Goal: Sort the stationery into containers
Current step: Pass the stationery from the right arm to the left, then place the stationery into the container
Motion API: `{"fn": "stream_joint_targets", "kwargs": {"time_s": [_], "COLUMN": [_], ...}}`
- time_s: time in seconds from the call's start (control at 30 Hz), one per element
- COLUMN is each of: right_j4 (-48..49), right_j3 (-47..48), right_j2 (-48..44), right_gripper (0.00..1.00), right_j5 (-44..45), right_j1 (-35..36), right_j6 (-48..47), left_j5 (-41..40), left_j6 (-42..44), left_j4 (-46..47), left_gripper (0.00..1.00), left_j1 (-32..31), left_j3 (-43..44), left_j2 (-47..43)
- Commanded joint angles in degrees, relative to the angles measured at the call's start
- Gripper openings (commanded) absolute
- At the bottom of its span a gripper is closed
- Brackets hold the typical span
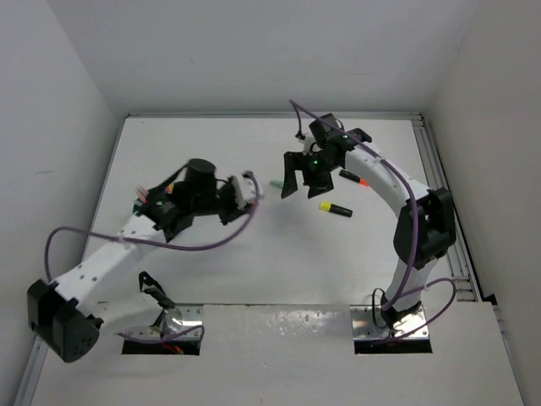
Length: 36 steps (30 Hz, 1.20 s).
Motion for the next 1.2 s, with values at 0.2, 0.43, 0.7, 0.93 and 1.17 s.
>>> {"fn": "stream_joint_targets", "kwargs": {"time_s": [0.2,0.43,0.7,0.93,1.17], "right_j4": [0.45,-0.95,-2.01,-1.92,-2.01], "right_j3": [-6.5,-6.86,-7.21,-6.86,-6.42], "right_j2": [-2.37,-0.95,-0.69,0.45,1.07], "right_gripper": [0.89,0.88,0.87,0.87,0.86], "right_j5": [-3.46,-4.17,-4.96,-5.83,-5.84], "right_j1": [-2.49,-2.49,-3.54,-3.45,-2.93], "right_j6": [-2.01,-2.97,-3.94,-3.68,-3.68], "left_j5": [2.84,14.19,31.15,36.7,38.73], "left_j6": [-9.19,-1.81,19.1,29.66,39.32], "left_j4": [1.33,-1.93,-17.63,-20.74,-25.22], "left_gripper": [0.0,0.0,0.0,0.0,0.0], "left_j1": [24.68,43.47,57.81,63.89,66.26], "left_j3": [-2.94,-3.39,0.04,-1.62,-4.34], "left_j2": [-13.9,-10.4,-0.21,4.1,5.95]}}
